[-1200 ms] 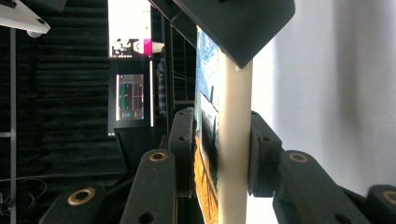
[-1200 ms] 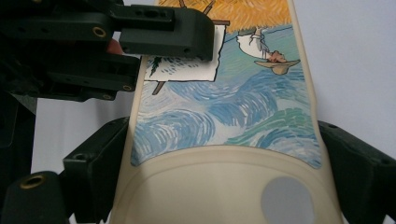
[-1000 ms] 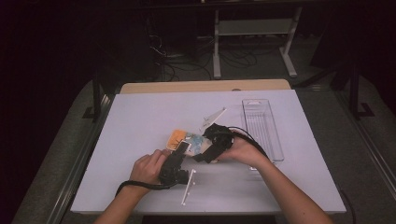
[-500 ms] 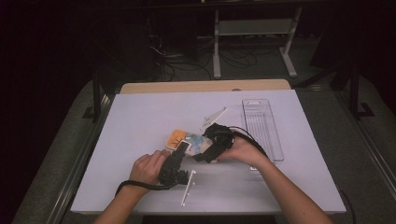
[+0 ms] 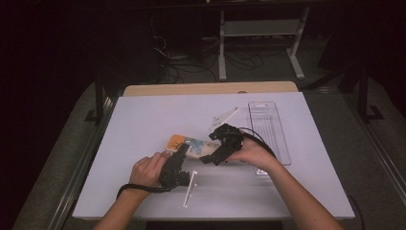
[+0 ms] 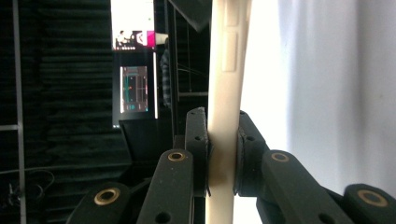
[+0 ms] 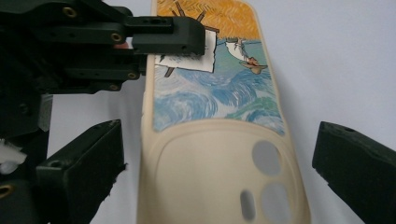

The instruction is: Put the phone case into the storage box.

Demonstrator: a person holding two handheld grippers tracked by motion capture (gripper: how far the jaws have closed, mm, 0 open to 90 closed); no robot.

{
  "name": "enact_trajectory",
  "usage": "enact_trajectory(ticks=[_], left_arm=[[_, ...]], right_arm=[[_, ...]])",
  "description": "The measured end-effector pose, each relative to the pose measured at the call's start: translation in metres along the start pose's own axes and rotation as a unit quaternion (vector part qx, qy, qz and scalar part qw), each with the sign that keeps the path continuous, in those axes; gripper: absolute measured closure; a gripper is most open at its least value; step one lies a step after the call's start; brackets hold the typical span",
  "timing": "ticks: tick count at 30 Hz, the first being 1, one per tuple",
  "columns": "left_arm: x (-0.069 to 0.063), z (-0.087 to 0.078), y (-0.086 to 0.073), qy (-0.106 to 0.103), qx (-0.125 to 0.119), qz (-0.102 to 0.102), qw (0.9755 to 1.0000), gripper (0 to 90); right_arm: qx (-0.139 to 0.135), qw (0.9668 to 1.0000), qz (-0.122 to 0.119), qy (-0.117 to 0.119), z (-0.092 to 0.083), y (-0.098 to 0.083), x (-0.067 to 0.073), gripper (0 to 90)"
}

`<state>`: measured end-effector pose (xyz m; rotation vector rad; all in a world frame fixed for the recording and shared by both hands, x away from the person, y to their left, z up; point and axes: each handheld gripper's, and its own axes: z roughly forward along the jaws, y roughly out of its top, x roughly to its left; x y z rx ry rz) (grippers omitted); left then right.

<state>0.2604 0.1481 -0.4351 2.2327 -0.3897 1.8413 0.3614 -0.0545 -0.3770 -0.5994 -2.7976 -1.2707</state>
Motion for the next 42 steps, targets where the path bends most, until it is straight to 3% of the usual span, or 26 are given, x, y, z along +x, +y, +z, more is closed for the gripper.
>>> enact_trajectory(ticks=[8, 12, 27, 42], left_arm=[[0.003, 0.001, -0.011, 0.0, 0.019, -0.008, 0.9998, 79.0], [0.003, 0.001, -0.015, 0.0, 0.024, -0.013, 0.9996, 79.0], [0.005, 0.002, -0.02, 0.0, 0.035, -0.016, 0.9993, 79.0], [0.006, 0.002, -0.021, 0.001, 0.039, -0.018, 0.9991, 79.1]], right_arm=[[-0.023, 0.9996, 0.005, -0.012, -0.019, -0.001, -0.002, 1.2], [-0.041, 0.9988, 0.022, -0.016, -0.031, -0.007, 0.001, 1.2], [-0.074, 0.9944, 0.051, -0.055, -0.07, -0.049, -0.002, 1.2], [-0.088, 0.9901, 0.07, -0.085, -0.081, -0.08, -0.004, 1.2]])
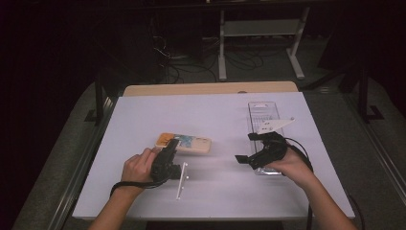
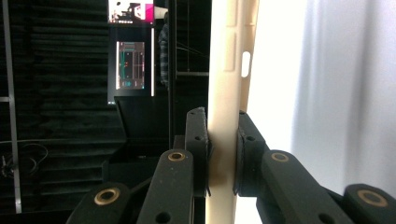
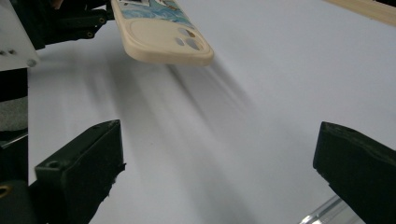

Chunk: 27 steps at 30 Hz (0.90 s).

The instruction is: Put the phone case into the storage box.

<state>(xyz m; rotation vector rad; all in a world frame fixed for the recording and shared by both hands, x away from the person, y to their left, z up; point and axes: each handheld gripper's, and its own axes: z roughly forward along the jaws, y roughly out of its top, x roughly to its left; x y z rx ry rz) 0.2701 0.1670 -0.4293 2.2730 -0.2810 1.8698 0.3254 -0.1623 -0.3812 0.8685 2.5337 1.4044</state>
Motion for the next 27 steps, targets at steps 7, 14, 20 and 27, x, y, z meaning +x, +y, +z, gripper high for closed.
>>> enact_trajectory(ticks=[7, 14, 20, 27], left_arm=[[0.0003, -0.0003, -0.0002, 0.0, 0.0, -0.002, 1.0, 79.0], [0.0006, 0.0001, -0.0002, -0.002, -0.001, -0.006, 1.0, 79.0], [0.0021, -0.0001, -0.0009, -0.004, 0.004, -0.017, 0.9998, 79.0], [0.0038, 0.001, -0.0031, -0.009, 0.007, -0.035, 0.9993, 79.1]], right_arm=[[0.006, 1.0, 0.002, 0.0, 0.0048, -0.0032, -0.0018, 1.2], [-0.005, 0.9999, 0.007, -0.006, 0.0023, -0.0032, -0.0068, 1.2], [0.0, 0.9999, 0.012, -0.002, 0.0044, -0.0049, -0.0071, 1.2], [-0.001, 0.9999, 0.016, -0.003, 0.005, -0.0058, -0.0077, 1.2]])
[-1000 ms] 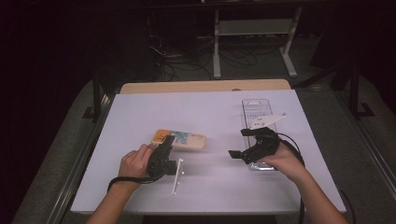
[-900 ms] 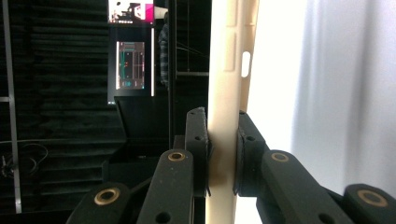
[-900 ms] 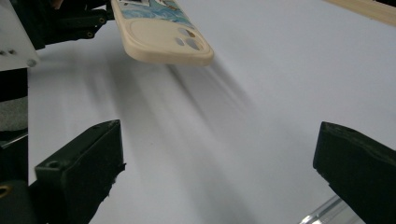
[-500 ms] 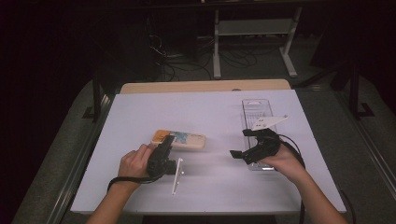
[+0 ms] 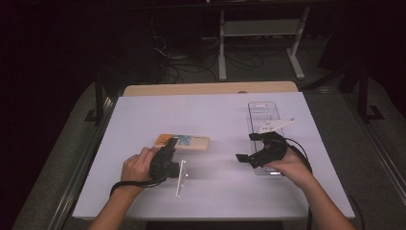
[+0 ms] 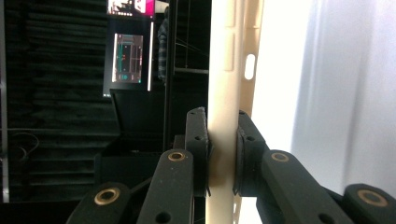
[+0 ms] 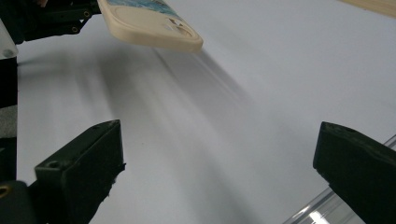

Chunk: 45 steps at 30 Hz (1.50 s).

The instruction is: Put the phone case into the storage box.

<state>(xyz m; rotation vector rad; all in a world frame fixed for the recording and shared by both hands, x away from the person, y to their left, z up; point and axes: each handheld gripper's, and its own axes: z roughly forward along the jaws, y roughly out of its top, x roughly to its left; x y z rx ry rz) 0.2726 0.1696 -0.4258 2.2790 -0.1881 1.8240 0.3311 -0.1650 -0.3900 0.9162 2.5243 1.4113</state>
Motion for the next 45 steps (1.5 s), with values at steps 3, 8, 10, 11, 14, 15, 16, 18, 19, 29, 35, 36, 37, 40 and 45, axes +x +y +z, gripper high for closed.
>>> enact_trajectory(ticks=[3, 8, 10, 11, 14, 15, 16, 18, 19, 29, 35, 36, 37, 40, 45], left_arm=[[0.001, 0.0, -0.001, -0.006, 0.002, -0.014, 0.9999, 79.0], [0.003, 0.001, -0.003, -0.013, 0.001, -0.032, 0.9994, 79.1], [0.003, 0.001, -0.003, -0.017, 0.002, -0.04, 0.999, 79.0], [0.004, 0.002, -0.003, -0.018, 0.002, -0.043, 0.9989, 79.1], [0.004, 0.003, -0.005, -0.026, 0.003, -0.056, 0.9981, 79.1], [0.004, 0.003, -0.005, -0.028, 0.003, -0.061, 0.9977, 79.1], [0.004, 0.004, -0.006, -0.029, 0.001, -0.069, 0.9972, 79.1], [0.004, 0.005, -0.008, -0.033, -0.001, -0.087, 0.9956, 79.1], [0.005, 0.006, -0.009, -0.035, 0.0, -0.092, 0.9952, 79.1], [0.01, 0.007, -0.011, -0.056, 0.001, -0.135, 0.9893, 79.1], [0.01, 0.007, -0.011, -0.063, 0.003, -0.146, 0.9872, 79.1], [0.011, 0.007, -0.011, -0.065, 0.002, -0.151, 0.9864, 79.0], [0.011, 0.007, -0.012, -0.065, 0.002, -0.152, 0.9862, 79.1], [0.012, 0.007, -0.012, -0.068, 0.001, -0.16, 0.9848, 79.0], [0.014, 0.008, -0.014, -0.075, 0.0, -0.189, 0.9791, 79.1]], right_arm=[[0.001, 1.0, 0.001, -0.001, 0.0, 0.0, 0.0, 1.2], [-0.006, 1.0, -0.004, -0.001, -0.001, 0.001, 0.0, 1.2], [-0.004, 1.0, -0.002, -0.001, -0.001, 0.001, 0.0, 1.2], [-0.004, 1.0, -0.002, -0.001, 0.0, 0.001, 0.0, 1.2], [-0.001, 1.0, -0.003, 0.0, 0.0, 0.001, 0.0, 1.2], [-0.002, 1.0, -0.002, -0.001, 0.0, 0.001, 0.0, 1.2], [0.0, 1.0, -0.002, 0.0, 0.0, 0.001, 0.0, 1.3], [0.001, 1.0, -0.002, 0.001, 0.001, 0.001, 0.0, 1.2], [0.002, 1.0, -0.003, 0.0, 0.001, 0.001, 0.0, 1.2], [0.011, 0.9999, -0.005, 0.0, 0.003, 0.0, -0.001, 1.2], [0.012, 0.9999, 0.002, 0.003, 0.003, 0.0, -0.002, 1.3], [0.012, 0.9999, 0.002, 0.003, 0.003, 0.0, -0.002, 1.3], [0.013, 0.9999, 0.002, 0.004, 0.003, 0.0, -0.002, 1.3], [0.014, 0.9999, 0.002, 0.003, 0.004, 0.0, -0.002, 1.3], [0.014, 0.9999, 0.003, 0.003, 0.004, 0.0, -0.002, 1.3]])
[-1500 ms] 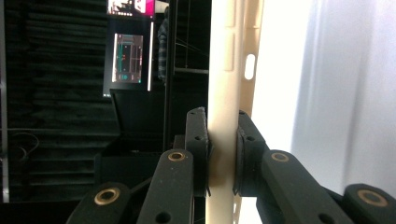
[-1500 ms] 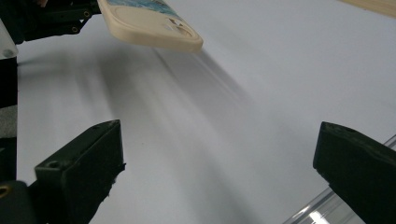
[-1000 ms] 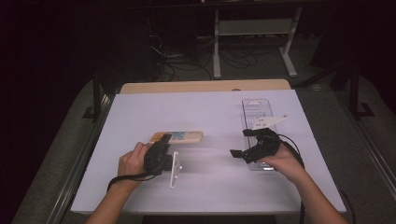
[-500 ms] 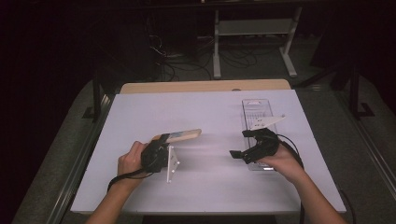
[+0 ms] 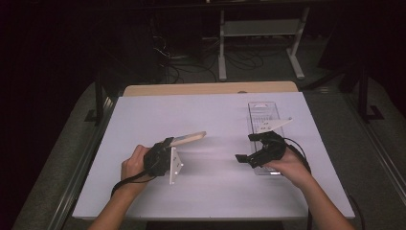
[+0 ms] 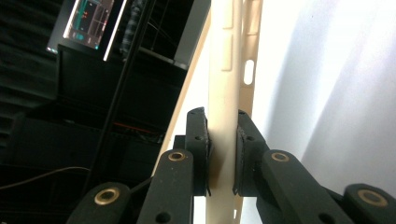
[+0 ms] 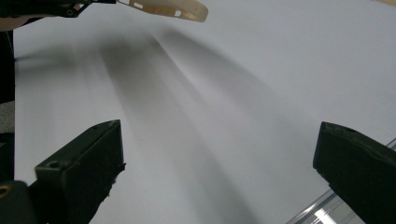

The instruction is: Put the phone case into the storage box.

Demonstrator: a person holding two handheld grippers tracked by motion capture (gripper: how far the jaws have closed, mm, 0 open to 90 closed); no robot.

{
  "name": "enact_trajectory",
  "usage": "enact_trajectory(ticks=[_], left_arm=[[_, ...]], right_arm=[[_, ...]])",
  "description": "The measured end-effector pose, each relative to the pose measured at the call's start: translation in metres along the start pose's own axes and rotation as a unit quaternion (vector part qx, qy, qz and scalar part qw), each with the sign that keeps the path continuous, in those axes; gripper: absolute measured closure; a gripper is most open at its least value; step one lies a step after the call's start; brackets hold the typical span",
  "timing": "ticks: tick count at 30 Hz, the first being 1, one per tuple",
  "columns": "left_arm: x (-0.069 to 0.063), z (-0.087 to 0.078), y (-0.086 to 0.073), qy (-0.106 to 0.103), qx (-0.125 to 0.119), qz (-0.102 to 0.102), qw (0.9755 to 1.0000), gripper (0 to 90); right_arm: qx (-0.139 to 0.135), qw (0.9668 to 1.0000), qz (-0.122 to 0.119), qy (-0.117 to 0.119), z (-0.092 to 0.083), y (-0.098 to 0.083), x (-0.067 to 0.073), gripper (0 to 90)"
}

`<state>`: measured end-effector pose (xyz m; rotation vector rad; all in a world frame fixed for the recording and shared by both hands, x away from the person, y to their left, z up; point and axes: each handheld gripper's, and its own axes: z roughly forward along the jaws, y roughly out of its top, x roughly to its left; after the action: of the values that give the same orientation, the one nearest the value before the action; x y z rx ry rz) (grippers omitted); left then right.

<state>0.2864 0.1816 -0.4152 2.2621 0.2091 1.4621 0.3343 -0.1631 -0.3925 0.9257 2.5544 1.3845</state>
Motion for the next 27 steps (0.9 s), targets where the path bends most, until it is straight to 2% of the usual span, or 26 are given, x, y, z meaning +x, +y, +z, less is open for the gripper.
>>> enact_trajectory(ticks=[4, 5, 9, 13, 17, 19, 22, 25, 27], left_arm=[[0.004, -0.001, -0.001, -0.006, 0.004, -0.014, 0.9999, 79.1], [0.005, -0.001, -0.001, -0.01, 0.0, -0.025, 0.9996, 79.1], [0.009, -0.002, -0.002, -0.021, 0.004, -0.042, 0.9989, 79.1], [0.015, -0.002, -0.004, -0.032, -0.001, -0.08, 0.9963, 79.1], [0.02, -0.001, -0.007, -0.046, -0.002, -0.119, 0.9918, 79.1], [0.022, 0.0, -0.008, -0.049, -0.002, -0.13, 0.9903, 79.1], [0.025, 0.0, -0.01, -0.057, 0.0, -0.154, 0.9864, 79.0], [0.028, 0.001, -0.013, -0.066, 0.001, -0.186, 0.9803, 79.0], [0.03, 0.001, -0.014, -0.071, 0.002, -0.2, 0.9772, 79.0]], right_arm=[[0.0, 1.0, -0.001, 0.0, 0.0, 0.0, 0.0, 1.3], [0.0, 1.0, 0.0, 0.0, 0.0, 0.0, 0.0, 1.3], [0.001, 1.0, 0.0, 0.002, 0.0, 0.0, 0.0, 1.3], [0.001, 1.0, -0.001, 0.0, 0.0, 0.0, -0.001, 1.3], [0.002, 1.0, -0.001, 0.0, 0.0, 0.0, -0.001, 1.3], [0.002, 1.0, -0.001, -0.001, 0.0, 0.0, -0.001, 1.3], [0.002, 1.0, -0.002, -0.001, 0.0, 0.0, -0.001, 1.3], [0.002, 1.0, -0.002, -0.001, 0.0, 0.0, -0.001, 1.3], [0.002, 1.0, -0.002, -0.001, 0.0, 0.0, -0.001, 1.3]])
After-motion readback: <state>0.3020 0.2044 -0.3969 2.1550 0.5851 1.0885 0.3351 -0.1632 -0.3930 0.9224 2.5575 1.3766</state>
